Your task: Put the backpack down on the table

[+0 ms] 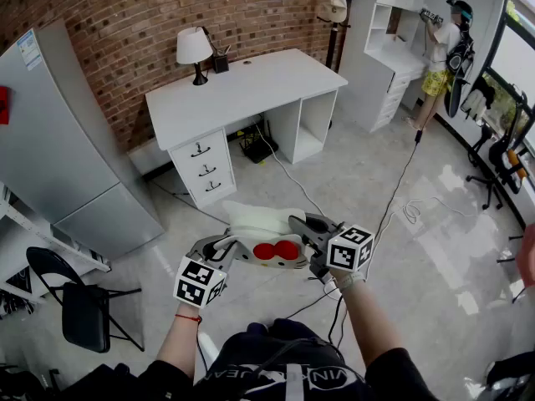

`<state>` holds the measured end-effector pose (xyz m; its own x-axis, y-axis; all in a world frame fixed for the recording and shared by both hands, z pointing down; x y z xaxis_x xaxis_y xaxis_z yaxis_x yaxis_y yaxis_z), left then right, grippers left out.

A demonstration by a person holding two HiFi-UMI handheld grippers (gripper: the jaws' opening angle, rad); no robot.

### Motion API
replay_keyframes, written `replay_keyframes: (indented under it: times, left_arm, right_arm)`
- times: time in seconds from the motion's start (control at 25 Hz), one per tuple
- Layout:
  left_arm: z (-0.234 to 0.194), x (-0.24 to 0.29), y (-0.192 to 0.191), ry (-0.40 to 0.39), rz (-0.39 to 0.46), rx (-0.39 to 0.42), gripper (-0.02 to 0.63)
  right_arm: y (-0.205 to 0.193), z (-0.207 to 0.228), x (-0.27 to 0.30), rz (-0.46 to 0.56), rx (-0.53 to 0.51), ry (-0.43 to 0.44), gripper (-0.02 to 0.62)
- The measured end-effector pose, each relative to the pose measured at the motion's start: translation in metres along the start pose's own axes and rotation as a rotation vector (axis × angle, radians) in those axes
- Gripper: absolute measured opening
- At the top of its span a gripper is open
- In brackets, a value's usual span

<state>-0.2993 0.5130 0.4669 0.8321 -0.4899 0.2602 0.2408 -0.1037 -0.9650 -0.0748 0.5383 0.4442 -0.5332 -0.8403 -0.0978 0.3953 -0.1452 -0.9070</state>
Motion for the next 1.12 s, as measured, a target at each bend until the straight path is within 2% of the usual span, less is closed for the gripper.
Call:
replay_keyframes:
  times: [0.36, 0.56, 1.12]
  left_arm:
    - [0.009, 0.041, 0.019, 0.016, 0.007, 0.020, 0.066]
    - [-0.008, 0.062, 0.019, 0.041, -0.003, 0.014, 0.067]
    - [-0.119, 0.153, 0.024, 0.046, -0.019, -0.037, 0.066]
  right_arm:
    - [0.021, 0.044, -0.006, 0.013, -0.002, 0.010, 0.011]
    - [0.017, 0.072, 0.010, 0.004, 0.029, 0.008, 0.011]
    - [0.038, 0.169, 0.123, -0.040, 0.016, 0.037, 0.011]
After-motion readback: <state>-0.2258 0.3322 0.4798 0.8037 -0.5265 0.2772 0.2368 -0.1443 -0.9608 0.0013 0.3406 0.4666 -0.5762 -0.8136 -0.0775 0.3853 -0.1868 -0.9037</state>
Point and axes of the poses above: the fingertips, and each gripper's own axes: x forward along the fingers, z to its right, y out of its top, the point moved 6 cm from there along -x, backward along the fingers, and after that the axes turned 12 degrees about z, right-handed, at the moved point
